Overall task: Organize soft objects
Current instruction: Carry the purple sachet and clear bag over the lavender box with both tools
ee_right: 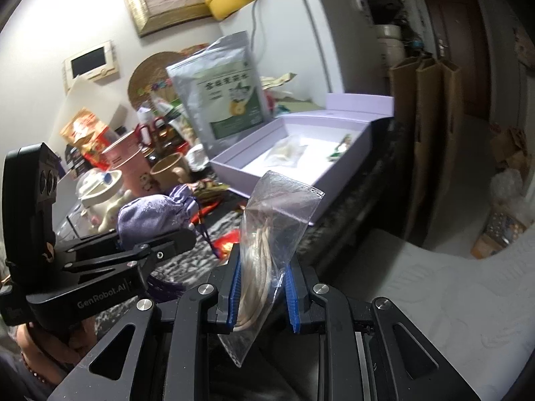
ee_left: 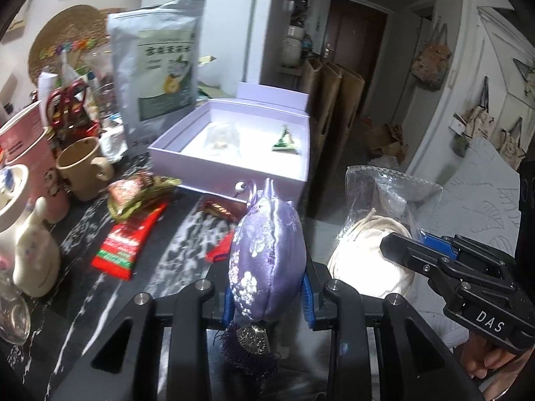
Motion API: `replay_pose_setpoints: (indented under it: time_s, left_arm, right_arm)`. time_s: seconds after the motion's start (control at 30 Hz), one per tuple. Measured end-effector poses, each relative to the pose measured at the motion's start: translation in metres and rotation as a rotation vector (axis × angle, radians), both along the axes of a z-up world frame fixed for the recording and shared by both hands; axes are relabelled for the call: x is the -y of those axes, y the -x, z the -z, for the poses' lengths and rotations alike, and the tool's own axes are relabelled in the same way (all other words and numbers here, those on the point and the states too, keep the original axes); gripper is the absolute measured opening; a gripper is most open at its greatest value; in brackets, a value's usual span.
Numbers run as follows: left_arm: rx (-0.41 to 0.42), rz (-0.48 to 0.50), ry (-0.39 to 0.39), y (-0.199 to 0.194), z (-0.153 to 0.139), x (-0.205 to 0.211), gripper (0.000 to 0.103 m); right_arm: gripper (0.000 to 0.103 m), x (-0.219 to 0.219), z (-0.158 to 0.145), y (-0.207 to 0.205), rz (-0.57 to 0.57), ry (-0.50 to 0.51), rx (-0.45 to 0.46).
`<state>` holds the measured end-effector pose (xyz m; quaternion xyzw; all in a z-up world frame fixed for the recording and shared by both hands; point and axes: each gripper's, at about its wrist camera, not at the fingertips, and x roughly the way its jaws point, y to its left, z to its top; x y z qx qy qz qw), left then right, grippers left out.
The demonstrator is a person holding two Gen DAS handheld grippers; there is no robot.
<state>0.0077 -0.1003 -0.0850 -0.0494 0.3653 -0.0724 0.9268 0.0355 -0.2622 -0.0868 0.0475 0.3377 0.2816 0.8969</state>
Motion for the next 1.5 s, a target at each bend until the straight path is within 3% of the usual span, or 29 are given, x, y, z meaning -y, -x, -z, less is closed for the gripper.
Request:
replay_pose_setpoints:
  time_s: [0.6, 1.5]
  left_arm:
    - [0.03, 0.097, 0.004, -0.065, -0.027, 0.053, 0.03]
    - [0.151, 0.075, -0.021, -0.18, -0.069, 0.032, 0.03]
  right_arm:
    - [0.023, 0.056, -0.019, -0.036, 0.111, -0.007, 0.021]
    - [0.023, 0.024, -0.06, -0.154, 0.068, -0.03, 0.13]
